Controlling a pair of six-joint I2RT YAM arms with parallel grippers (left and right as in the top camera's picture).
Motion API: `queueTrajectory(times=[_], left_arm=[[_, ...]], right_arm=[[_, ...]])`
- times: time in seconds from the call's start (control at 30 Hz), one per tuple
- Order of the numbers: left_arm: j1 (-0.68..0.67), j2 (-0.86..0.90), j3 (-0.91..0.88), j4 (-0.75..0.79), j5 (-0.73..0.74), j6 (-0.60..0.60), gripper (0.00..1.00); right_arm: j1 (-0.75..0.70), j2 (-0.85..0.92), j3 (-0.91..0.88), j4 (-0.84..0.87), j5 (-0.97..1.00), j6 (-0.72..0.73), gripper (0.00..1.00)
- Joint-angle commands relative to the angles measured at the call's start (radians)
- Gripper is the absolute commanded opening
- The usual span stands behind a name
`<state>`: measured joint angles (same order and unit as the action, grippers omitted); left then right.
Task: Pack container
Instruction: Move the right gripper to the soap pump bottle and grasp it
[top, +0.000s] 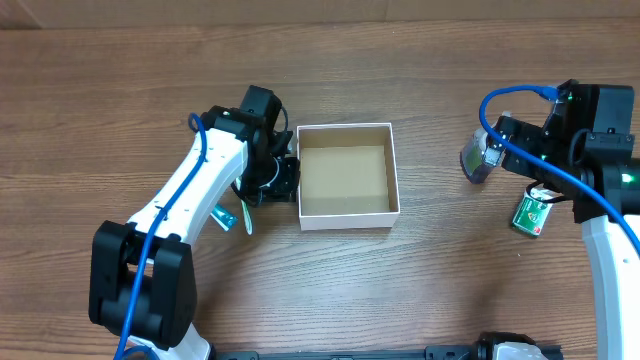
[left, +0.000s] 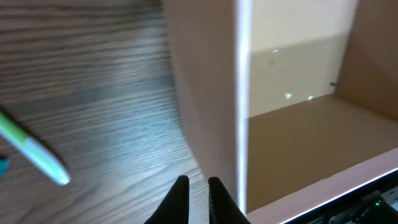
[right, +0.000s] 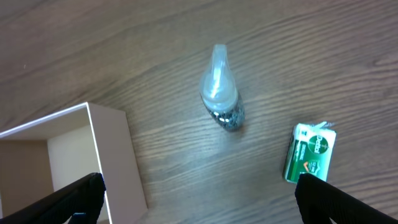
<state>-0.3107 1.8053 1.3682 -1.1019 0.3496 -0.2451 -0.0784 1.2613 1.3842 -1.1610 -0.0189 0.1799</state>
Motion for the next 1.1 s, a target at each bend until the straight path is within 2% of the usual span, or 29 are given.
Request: queueTrajectory(times=[0.0, 0.03, 0.17, 0.2, 0.3, 0.43, 0.6, 0.77, 0.8, 0.93, 1.07], left_arm=[[0.058, -0.038, 0.064, -0.039, -0.079, 0.005, 0.13], [0.069, -0.063, 0.092, -0.055, -0.132, 0.005, 0.13], [0.106, -0.162, 0.192, -0.111, -0.266, 0.005, 0.26], [0.116, -0.188, 0.209, -0.116, -0.272, 0.005, 0.38], [0.137, -0.277, 0.242, -0.117, -0.271, 0.004, 1.0], [0.14, -0.385, 0.246, -0.127, -0.292, -0.005, 1.0], [0.156, -0.478, 0.246, -0.132, -0.51, 0.026, 1.0], [0.2, -0.49, 0.246, -0.15, -0.513, 0.066, 1.0], [0.2, -0.49, 0.245, -0.156, -0.513, 0.066, 1.0], [0.2, -0.49, 0.244, -0.158, -0.513, 0.066, 1.0], [0.2, -0.49, 0.244, -0.159, -0.513, 0.066, 1.0]], right_arm=[[-0.003, -0.002, 0.032, -0.018, 0.009, -0.047, 1.0], [-0.003, -0.002, 0.032, -0.018, 0.009, -0.047, 1.0], [-0.003, -0.002, 0.032, -0.015, -0.01, -0.055, 0.99], [-0.003, -0.002, 0.032, -0.01, -0.009, -0.055, 0.99], [-0.003, 0.014, 0.032, 0.031, -0.008, -0.079, 0.99], [-0.003, 0.11, 0.032, 0.099, 0.058, -0.085, 0.95], [-0.003, 0.277, 0.032, 0.189, 0.108, -0.075, 0.93], [-0.003, 0.357, 0.032, 0.232, 0.107, -0.072, 0.91], [-0.003, 0.372, 0.031, 0.232, 0.107, -0.072, 0.89], [-0.003, 0.397, 0.031, 0.233, 0.104, -0.071, 0.71], [-0.003, 0.398, 0.031, 0.233, 0.104, -0.071, 0.63]])
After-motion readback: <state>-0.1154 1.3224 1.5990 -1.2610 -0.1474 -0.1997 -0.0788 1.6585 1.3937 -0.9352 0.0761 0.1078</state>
